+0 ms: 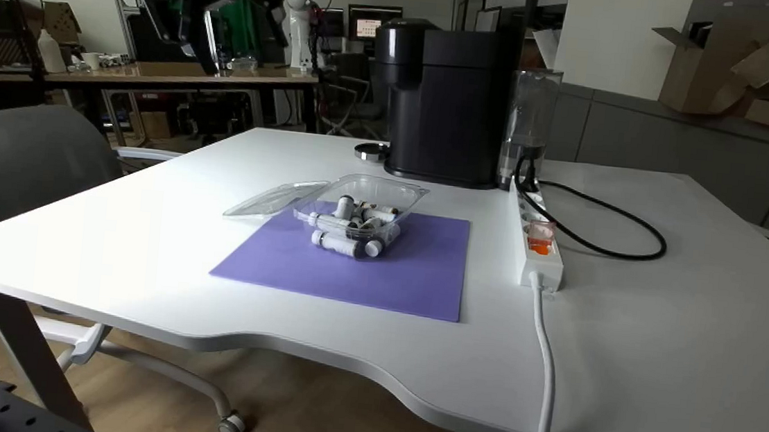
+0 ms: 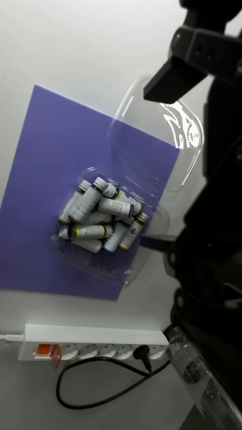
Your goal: Close the lid of the clear container
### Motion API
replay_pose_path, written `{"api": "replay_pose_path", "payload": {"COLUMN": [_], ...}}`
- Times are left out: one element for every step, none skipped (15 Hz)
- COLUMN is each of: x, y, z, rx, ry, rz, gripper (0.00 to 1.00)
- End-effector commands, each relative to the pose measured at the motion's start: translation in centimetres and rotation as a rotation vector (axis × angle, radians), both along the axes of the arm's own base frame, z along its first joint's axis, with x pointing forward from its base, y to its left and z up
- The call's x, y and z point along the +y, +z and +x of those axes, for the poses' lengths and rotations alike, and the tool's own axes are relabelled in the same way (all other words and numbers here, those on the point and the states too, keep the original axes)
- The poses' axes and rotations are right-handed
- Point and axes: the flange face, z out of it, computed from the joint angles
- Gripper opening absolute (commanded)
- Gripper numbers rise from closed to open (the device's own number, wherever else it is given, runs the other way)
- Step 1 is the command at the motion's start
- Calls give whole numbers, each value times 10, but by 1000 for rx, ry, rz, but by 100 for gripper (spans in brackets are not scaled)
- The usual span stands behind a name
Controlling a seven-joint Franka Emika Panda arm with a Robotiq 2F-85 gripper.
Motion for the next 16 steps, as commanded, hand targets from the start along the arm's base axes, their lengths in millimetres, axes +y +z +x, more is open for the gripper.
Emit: {"api": "replay_pose_path", "payload": {"x": [-2, -3, -3, -2, -1, 1, 2, 4, 5, 6, 6, 5, 5, 3, 6, 4], "y": [-8, -15, -18, -19, -24, -29, -35, -41, -48, -57, -65, -76, -86, -93, -82, -90], "z": [3, 5, 6, 6, 7, 7, 8, 7, 7, 7, 7, 6, 7, 9, 1, 2], "rx": [1, 6, 11, 10, 45, 75, 95, 115, 142, 169, 199, 231, 261, 297, 258, 284], "ry": [12, 18, 22, 24, 80, 147, 217, 271, 327, 380, 430, 481, 533, 568, 498, 526], "rz": [-1, 1, 1, 0, -19, -36, -47, -56, -62, -71, -80, -83, -90, -110, -85, -89], "gripper": [100, 100, 100, 100, 100, 100, 100, 100, 100, 100, 100, 100, 100, 100, 100, 100]}}
